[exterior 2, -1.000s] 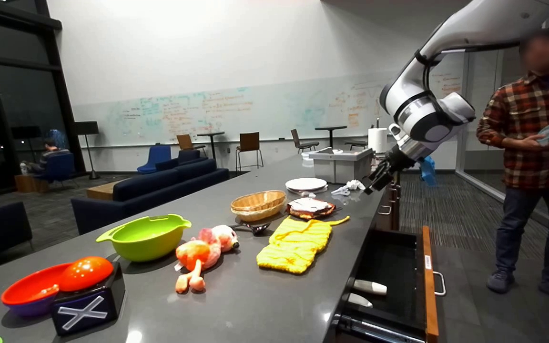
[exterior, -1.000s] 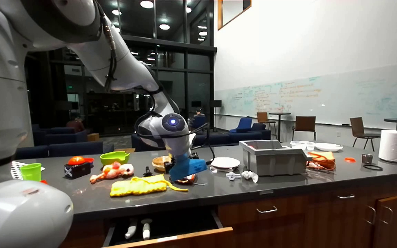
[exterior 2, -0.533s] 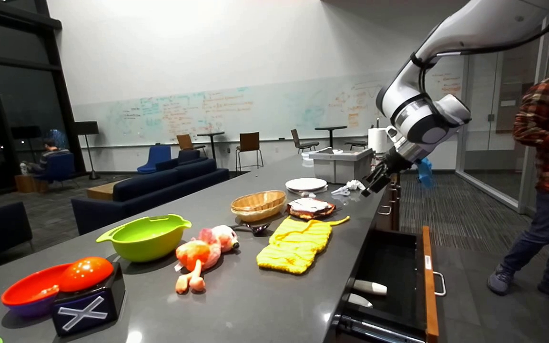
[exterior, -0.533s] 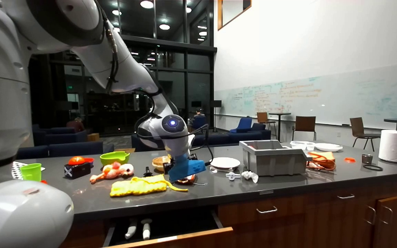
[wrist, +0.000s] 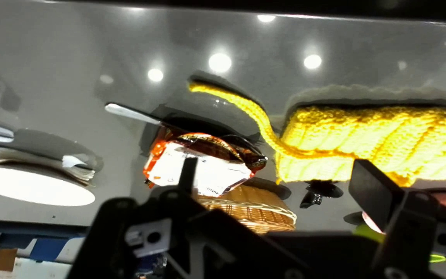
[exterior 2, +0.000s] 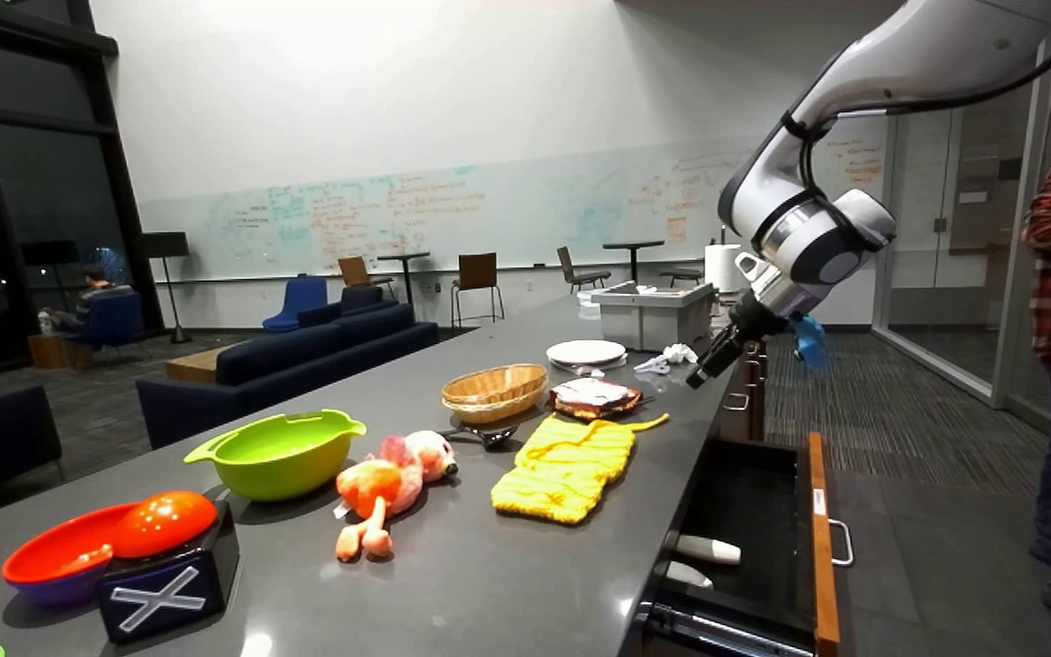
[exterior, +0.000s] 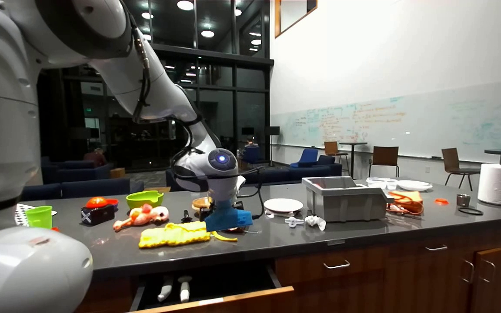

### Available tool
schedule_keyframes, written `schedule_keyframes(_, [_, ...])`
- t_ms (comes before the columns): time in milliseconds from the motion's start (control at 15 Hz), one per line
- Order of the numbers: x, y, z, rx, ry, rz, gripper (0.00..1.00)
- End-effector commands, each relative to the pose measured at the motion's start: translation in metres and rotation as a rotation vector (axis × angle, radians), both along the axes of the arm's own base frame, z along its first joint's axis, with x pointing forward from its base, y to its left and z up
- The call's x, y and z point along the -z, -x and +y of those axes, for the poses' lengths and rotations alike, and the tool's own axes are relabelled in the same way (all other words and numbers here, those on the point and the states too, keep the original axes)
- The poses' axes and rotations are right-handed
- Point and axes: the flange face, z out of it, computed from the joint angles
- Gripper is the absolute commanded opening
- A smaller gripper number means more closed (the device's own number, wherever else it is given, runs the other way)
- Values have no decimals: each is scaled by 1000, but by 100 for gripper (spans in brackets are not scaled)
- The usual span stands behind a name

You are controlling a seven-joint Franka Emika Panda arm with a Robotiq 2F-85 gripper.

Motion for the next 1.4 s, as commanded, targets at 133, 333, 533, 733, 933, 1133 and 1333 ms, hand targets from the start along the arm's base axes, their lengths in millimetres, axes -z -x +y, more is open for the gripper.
schedule_keyframes(133, [-8,-16,11,38,-131,138,100])
schedule_keyframes(333, [-21,-32,18,60,-182,186,100])
schedule_keyframes(533, [-34,-53,23,102,-222,204,100])
schedule_keyframes(733, [-41,-78,24,154,-247,209,100])
schedule_keyframes(933, [-42,-98,27,190,-266,221,100])
schedule_keyframes(1133, [-38,-117,31,204,-274,235,100])
schedule_keyframes(1333, [-33,-136,33,219,-264,262,100])
